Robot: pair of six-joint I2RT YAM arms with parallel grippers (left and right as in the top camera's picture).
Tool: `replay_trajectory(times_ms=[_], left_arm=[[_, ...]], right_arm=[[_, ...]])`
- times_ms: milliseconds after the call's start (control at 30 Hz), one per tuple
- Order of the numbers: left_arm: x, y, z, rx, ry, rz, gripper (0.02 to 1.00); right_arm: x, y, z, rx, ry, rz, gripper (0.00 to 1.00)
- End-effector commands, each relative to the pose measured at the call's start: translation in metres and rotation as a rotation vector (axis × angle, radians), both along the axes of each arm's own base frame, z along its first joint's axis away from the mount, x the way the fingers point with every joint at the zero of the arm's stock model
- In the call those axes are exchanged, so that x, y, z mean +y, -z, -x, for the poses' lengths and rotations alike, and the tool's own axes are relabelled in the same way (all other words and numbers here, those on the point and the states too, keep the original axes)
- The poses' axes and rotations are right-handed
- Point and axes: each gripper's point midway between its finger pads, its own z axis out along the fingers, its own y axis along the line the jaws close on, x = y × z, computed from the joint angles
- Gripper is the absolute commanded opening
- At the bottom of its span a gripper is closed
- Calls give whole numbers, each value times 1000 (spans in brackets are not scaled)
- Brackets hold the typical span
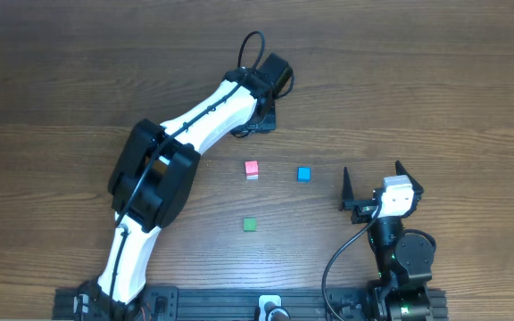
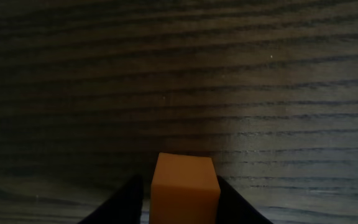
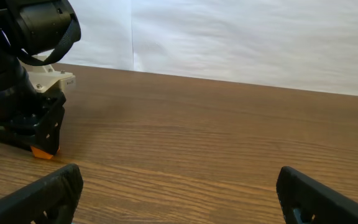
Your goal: Stack Cubes
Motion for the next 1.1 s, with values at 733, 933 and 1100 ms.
replay_trajectory(times_ms=[733,933,1100], left_arm=[[-11,-11,-6,-27,14,30,235],[-20,-61,-1,-92,37,81,207],[-23,-108,25,-108,34,109,167]], right_arm=[[2,3,0,9,-14,1,993],[2,3,0,9,-14,1,991],[2,3,0,9,-14,1,993]])
